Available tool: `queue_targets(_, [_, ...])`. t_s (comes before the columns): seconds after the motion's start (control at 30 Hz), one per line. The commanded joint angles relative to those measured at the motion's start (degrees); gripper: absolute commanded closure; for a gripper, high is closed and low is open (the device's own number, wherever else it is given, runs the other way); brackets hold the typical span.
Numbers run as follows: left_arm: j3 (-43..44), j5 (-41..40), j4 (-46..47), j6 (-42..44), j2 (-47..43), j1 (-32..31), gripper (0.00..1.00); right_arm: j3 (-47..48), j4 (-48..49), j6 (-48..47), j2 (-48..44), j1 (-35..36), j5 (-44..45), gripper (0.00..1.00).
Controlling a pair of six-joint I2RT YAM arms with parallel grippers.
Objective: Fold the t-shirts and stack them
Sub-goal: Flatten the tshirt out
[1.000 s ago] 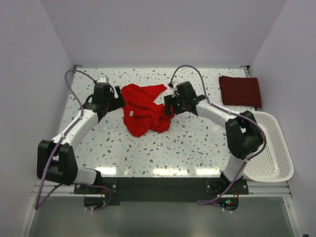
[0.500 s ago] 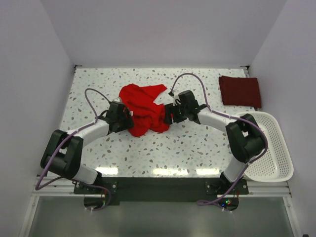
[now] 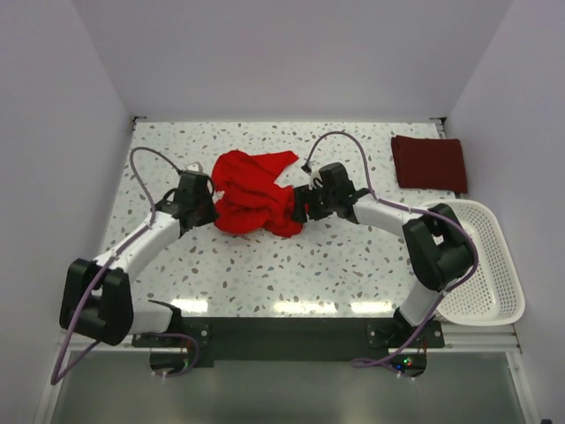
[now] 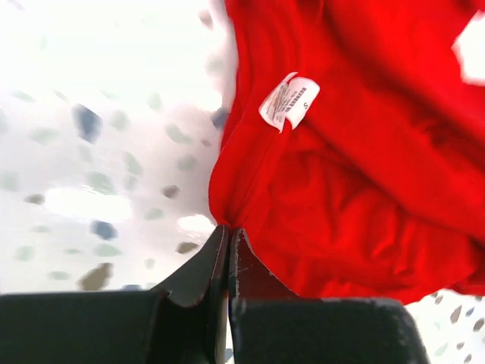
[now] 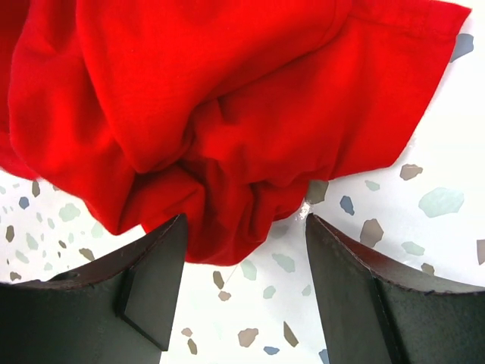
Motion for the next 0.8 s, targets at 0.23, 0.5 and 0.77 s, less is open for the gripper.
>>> queue_targets(0.23, [5.2, -8.6, -9.0, 11.0, -11.9, 5.9, 1.0, 3.5, 6.0, 2.9, 3.1, 0.0, 6.2, 0.34])
queue_targets(0.5, [4.8, -11.4, -9.5, 12.6, -14.2, 6.6, 1.0, 9.2, 6.0, 2.8, 10.9, -0.5, 6.3, 0.34])
queue_targets(0.77, [8.3, -13.8, -10.9, 12.7, -15.4, 11.1, 1.0, 11.4, 4.2, 2.2, 9.9, -2.6, 5.4, 1.0])
